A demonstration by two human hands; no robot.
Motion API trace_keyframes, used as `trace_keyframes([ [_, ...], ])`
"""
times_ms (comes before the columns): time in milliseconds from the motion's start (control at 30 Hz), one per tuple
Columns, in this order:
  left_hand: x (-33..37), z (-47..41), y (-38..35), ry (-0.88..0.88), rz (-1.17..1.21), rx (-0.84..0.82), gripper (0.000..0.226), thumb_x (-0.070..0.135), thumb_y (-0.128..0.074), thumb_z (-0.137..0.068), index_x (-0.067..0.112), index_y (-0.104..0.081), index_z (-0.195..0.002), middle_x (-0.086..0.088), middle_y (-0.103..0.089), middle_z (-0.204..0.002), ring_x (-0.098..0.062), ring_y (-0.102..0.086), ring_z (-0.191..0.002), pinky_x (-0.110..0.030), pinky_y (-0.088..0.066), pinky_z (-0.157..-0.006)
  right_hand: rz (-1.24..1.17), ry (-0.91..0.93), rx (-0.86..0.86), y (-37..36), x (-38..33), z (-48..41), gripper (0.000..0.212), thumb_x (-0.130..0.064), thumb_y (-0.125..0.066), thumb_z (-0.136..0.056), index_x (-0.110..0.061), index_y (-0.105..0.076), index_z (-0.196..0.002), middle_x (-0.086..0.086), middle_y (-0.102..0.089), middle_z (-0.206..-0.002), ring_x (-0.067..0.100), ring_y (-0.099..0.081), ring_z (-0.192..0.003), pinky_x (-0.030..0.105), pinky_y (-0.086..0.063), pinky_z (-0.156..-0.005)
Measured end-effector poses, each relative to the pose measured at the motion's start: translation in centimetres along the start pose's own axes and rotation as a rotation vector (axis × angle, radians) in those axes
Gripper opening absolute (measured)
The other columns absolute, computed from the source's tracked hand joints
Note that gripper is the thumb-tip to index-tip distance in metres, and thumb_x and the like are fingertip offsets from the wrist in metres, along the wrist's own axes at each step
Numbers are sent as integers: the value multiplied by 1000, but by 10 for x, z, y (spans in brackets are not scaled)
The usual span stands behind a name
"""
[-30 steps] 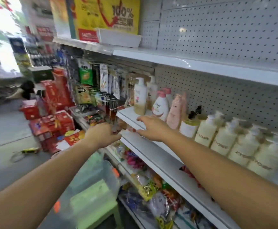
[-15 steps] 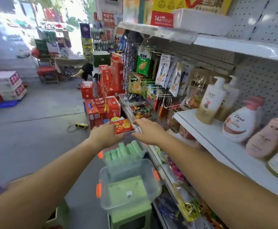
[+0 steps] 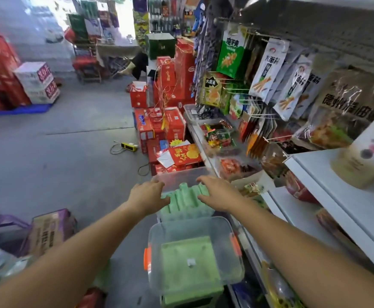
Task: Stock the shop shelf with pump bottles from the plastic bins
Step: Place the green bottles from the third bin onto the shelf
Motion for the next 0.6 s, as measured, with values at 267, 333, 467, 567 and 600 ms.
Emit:
trace_keyframes([
  [267, -15, -86, -75, 2, -43, -76, 52, 48, -53, -91, 23, -53, -136, 4, -57, -138, -20, -55, -124, -36, -41, -102, -66, 41, -133, -63, 63, -93, 55, -31, -61, -92, -22, -43, -144, 2, -47, -146, 22, -47, -132, 37, -43, -105],
  [333, -18, -100, -97, -13, -45, -100, 50, 45, -55, -90, 23, -55, -135, 2, -59, -135, -23, -56, -123, -34, -41, -100, -56, 34, -176, -85, 75, -110, 53, -31, -59, -93, -23, -44, -143, 2, -47, -145, 23, -47, -131, 36, -43, -103],
  [467, -31, -127, -148, -59, -72, -162, 36, 35, -70, -72, 19, -71, -105, -1, -72, -106, -27, -69, -97, -33, -51, -83, -58, 18, -286, -136, 95, -139, 53, -32, -58, -92, -26, -43, -143, 2, -47, -145, 24, -48, -130, 38, -44, -102],
  [567, -47, -151, -198, -96, -114, -202, 35, 33, -82, -50, 22, -73, -81, 5, -72, -80, -21, -71, -73, -27, -53, -66, -53, 3, -347, -176, 107, -159, 54, -29, -57, -91, -28, -43, -143, 1, -48, -144, 25, -49, -129, 40, -44, -103],
  [600, -50, -159, -211, -125, -123, -213, 37, 35, -85, -44, 24, -72, -77, 7, -71, -76, -19, -70, -69, -25, -53, -63, -44, -5, -357, -188, 110, -166, 54, -28, -57, -91, -28, -42, -143, 1, -49, -143, 25, -49, -128, 39, -45, -101],
])
Point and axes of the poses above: each hand's wrist, its own z-axis away from the middle knuckle, its own y-axis out of the back of the hand, x = y × z, the point moved 5 cm from there along -z, towards the middle knuckle
